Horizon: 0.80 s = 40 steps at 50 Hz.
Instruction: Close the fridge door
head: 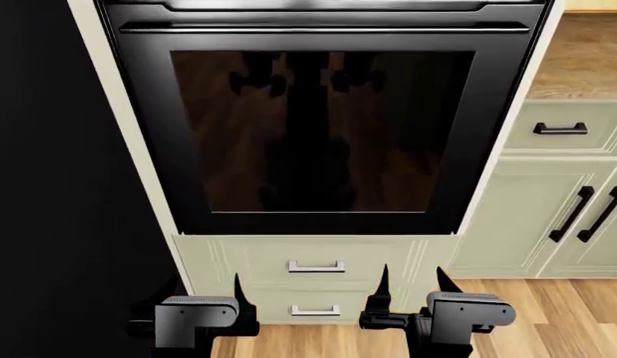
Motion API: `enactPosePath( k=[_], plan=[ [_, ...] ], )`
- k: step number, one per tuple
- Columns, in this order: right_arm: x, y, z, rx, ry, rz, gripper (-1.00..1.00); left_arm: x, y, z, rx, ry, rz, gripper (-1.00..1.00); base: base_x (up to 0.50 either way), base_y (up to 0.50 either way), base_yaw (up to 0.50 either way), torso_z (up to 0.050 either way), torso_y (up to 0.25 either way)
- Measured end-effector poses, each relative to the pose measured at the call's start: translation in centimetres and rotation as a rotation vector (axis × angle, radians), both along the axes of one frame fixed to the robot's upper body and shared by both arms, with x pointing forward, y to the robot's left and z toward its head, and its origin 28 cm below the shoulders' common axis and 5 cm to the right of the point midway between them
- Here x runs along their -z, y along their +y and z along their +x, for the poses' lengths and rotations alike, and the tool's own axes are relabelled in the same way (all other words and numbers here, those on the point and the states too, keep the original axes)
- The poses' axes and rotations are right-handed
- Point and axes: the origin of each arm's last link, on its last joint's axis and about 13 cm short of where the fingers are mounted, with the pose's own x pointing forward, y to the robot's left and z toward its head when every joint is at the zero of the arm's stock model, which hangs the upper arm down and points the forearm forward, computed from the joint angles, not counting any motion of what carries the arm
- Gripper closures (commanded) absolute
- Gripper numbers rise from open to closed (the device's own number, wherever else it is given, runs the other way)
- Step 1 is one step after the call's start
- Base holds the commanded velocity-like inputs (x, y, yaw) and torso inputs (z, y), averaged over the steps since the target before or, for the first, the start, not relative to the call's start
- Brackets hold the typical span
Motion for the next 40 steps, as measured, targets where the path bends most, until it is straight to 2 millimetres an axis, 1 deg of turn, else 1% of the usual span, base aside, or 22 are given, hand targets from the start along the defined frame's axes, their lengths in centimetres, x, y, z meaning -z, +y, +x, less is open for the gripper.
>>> enactPosePath(
  k=[23,40],
  plan=[
    [0.04,-0.03,0.01,-0.001,0.001,-0.001,-1.00,0.01,-0.03,-0.03,0.000,-0.001,0.000,-1.00,0.19,-0.09,0.00,0.000,0.000],
    [0.06,-0.03,0.05,-0.001,0.001,-0.002,-1.00,0.03,-0.01,0.00,0.001,-0.001,0.000,-1.00,0.18,-0.02,0.00,0.000,0.001]
  ],
)
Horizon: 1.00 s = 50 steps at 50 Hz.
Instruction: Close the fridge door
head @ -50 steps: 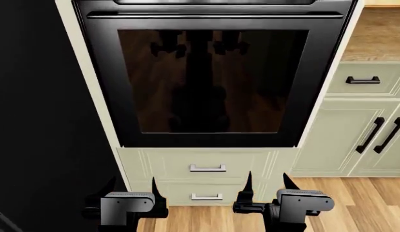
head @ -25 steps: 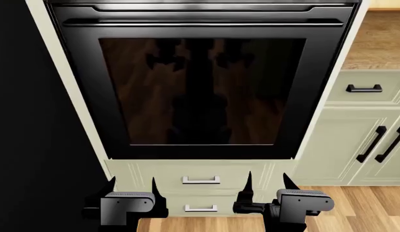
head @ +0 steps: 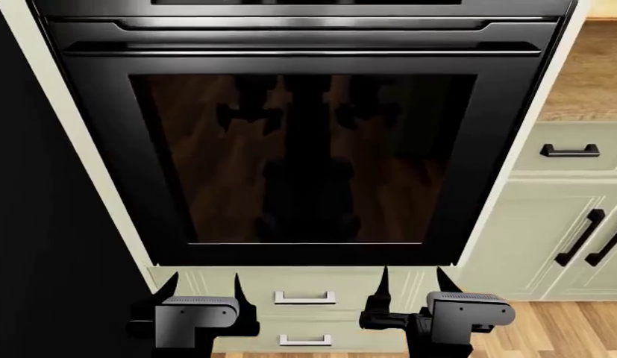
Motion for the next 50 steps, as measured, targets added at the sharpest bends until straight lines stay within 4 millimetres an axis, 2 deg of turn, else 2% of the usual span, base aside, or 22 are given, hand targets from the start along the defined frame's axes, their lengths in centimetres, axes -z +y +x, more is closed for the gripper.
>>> enactPosePath(
  k=[20,50],
  plan=[
    [0.00,0.00,0.02,-0.001,-0.001,-0.003,-1.00,0.00,0.00,0.00,0.000,0.000,0.000,-1.00,0.02,0.01,0.00,0.000,0.000],
    [-0.04,0.06,-0.08,-0.007,-0.005,-0.006,-1.00,0.00,0.02,-0.01,0.000,0.000,0.000,-1.00,0.00,0.33,0.00,0.000,0.000]
  ],
)
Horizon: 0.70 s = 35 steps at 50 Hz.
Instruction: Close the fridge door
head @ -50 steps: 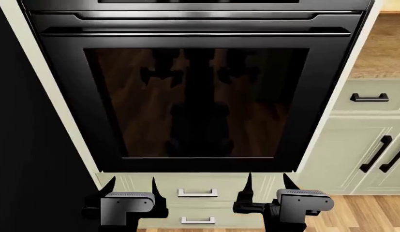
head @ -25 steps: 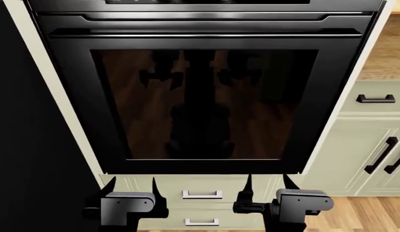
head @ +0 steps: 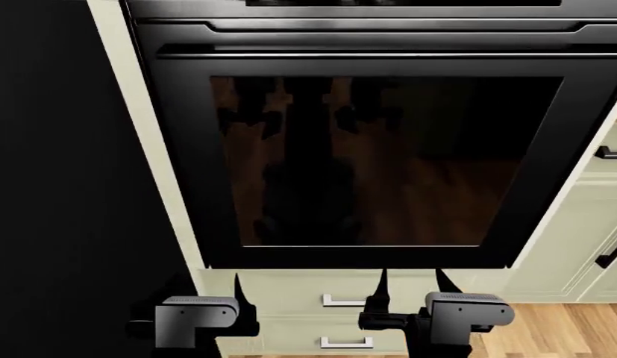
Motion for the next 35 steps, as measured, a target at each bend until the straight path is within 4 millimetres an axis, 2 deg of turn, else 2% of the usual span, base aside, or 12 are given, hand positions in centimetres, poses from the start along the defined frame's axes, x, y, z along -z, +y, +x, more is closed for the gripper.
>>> enactPosePath(
  k=[10,16,26,35],
  plan=[
    [0.0,0.0,0.0,0.001,0.002,0.003,-1.00,-0.1,0.1,-0.1,-0.003,-0.012,-0.001,-1.00,0.00,0.07,0.00,0.000,0.000],
    [0.0,0.0,0.0,0.003,0.003,0.004,-1.00,-0.9,0.1,-0.1,-0.042,-0.063,-0.044,-1.00,0.00,0.00,0.00,0.000,0.000],
    [0.0,0.0,0.1,0.006,0.004,0.005,-1.00,-3.1,0.5,-0.1,-0.212,-0.161,-0.128,-1.00,0.00,0.00,0.00,0.000,0.000],
    [0.0,0.0,0.1,0.008,0.003,0.004,-1.00,-4.3,1.4,0.1,-0.397,-0.194,-0.089,-1.00,0.00,0.00,0.00,0.000,0.000]
  ],
)
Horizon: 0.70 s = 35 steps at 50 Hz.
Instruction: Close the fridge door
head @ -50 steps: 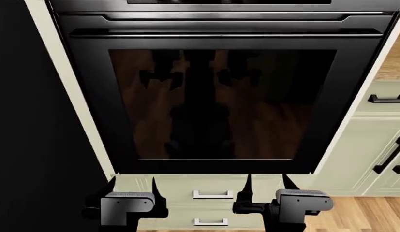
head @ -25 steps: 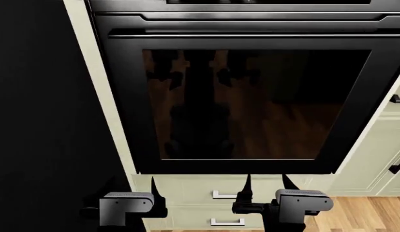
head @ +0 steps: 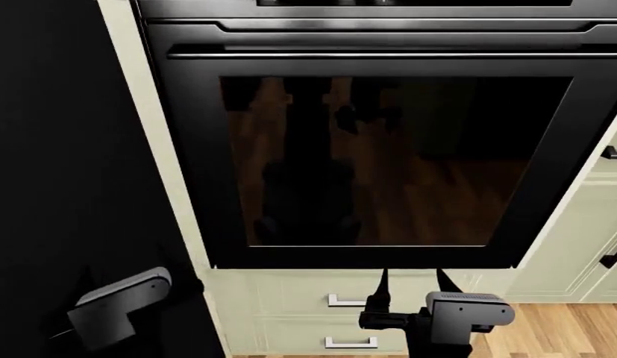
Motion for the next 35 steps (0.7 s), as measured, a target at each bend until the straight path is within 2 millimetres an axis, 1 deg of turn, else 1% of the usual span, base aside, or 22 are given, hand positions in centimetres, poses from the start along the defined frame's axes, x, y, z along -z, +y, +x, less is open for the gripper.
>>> enactPosePath(
  k=[8,17,26,31,35],
  plan=[
    [0.0,0.0,0.0,0.003,0.001,-0.002,-1.00,-0.4,0.8,0.4,-0.099,0.024,0.006,-1.00,0.00,0.00,0.00,0.000,0.000],
    [0.0,0.0,0.0,0.007,0.002,-0.003,-1.00,-1.7,2.5,0.8,-0.209,0.032,0.048,-1.00,0.00,0.00,0.00,0.000,0.000],
    [0.0,0.0,0.0,0.009,0.002,-0.003,-1.00,-2.8,4.1,1.8,-0.289,0.065,0.082,-1.00,0.00,0.00,0.00,0.000,0.000],
    [0.0,0.0,0.0,0.010,0.003,-0.003,-1.00,-3.8,5.1,2.5,-0.314,0.080,0.073,-1.00,0.00,0.00,0.00,0.000,0.002],
    [0.0,0.0,0.0,0.010,0.003,-0.003,-1.00,-5.0,6.0,3.2,-0.311,0.069,0.061,-1.00,0.00,0.00,0.00,0.000,0.000]
  ],
)
